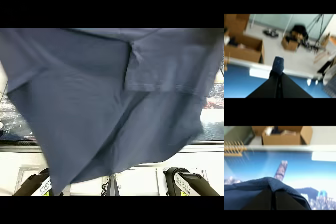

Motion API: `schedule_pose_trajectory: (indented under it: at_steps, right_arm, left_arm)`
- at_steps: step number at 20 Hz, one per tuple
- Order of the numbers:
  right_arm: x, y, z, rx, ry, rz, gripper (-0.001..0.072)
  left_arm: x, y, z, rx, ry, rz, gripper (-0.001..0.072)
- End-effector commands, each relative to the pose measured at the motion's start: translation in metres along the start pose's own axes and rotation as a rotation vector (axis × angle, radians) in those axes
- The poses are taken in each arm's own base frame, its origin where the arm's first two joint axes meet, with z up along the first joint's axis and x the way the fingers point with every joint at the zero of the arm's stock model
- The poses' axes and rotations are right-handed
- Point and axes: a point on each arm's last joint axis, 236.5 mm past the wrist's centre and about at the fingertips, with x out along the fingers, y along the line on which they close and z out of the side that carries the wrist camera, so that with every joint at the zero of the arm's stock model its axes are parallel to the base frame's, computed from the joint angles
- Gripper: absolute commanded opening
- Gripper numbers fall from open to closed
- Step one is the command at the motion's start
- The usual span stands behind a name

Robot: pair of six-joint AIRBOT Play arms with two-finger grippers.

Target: Fold the clothes and pants, and hang the long-sleeved shirts on hangers.

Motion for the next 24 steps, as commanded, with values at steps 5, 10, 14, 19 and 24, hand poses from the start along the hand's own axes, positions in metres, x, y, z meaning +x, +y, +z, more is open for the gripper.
schedule_pose_trajectory:
  at_steps: [5,10,14,19,24]
  right_arm:
    - [0.17,-0.117,-0.105,0.157,0.216,-0.123,0.0019]
    - [0.185,-0.134,-0.123,0.169,0.246,-0.146,0.0529]
    - [0.157,-0.121,-0.13,0.104,0.332,-0.128,0.0368]
    - [0.106,-0.085,-0.182,0.104,0.514,-0.077,0.0371]
    - [0.073,-0.069,-0.224,0.124,0.58,-0.07,0.0371]
  left_arm:
    - [0.177,0.083,-0.19,-0.099,0.34,0.086,0.0316]
    - [0.161,0.136,-0.235,-0.184,0.537,0.188,0.0633]
    - [0.095,0.158,-0.303,-0.135,0.882,0.205,0.0631]
    - [-0.021,0.142,-0.447,-0.221,1.23,0.231,0.0631]
    - [-0.087,0.111,-0.542,-0.267,1.361,0.209,0.0631]
